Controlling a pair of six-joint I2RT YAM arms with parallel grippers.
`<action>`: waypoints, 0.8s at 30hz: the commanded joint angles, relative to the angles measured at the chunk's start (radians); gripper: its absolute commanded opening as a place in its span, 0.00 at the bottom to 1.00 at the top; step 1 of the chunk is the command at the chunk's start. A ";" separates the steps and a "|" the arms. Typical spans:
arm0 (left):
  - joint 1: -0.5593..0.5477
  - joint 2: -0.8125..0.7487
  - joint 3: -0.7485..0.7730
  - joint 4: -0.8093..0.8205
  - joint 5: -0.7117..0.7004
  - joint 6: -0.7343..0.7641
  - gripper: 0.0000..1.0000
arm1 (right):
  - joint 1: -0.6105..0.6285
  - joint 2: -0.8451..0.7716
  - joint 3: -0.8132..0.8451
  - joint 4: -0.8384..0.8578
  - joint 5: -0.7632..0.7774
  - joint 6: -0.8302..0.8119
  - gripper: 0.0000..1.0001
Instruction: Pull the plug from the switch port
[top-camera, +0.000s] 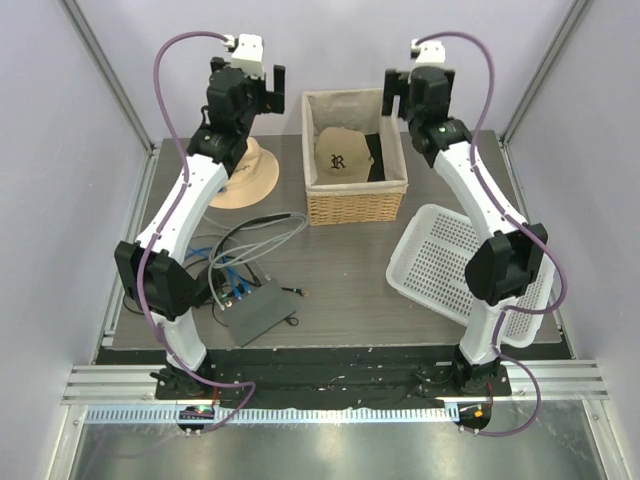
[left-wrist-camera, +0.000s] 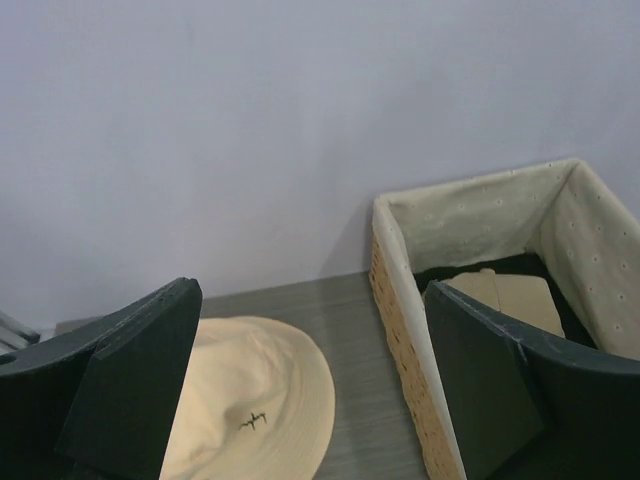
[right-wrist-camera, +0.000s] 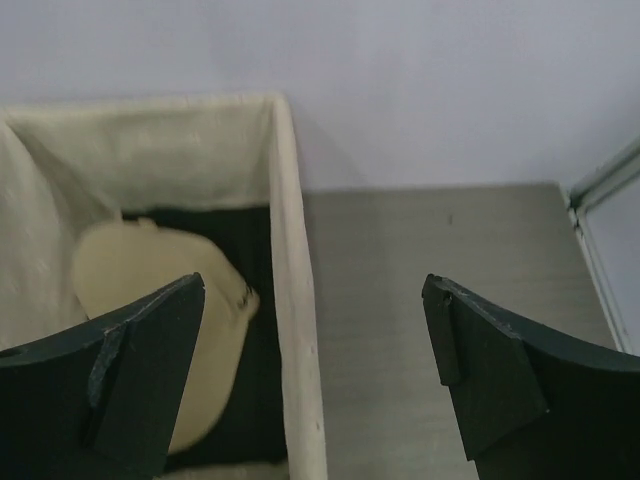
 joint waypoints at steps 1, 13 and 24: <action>0.004 -0.031 -0.022 -0.011 0.018 -0.069 1.00 | 0.010 -0.089 -0.113 -0.041 -0.038 -0.074 0.99; 0.004 0.022 -0.053 -0.079 0.071 -0.283 0.97 | -0.135 -0.299 -0.312 -0.662 -0.649 -0.469 0.01; 0.004 0.031 -0.074 -0.079 0.036 -0.267 0.97 | -0.212 -0.410 -0.779 -0.611 -0.391 -0.597 0.01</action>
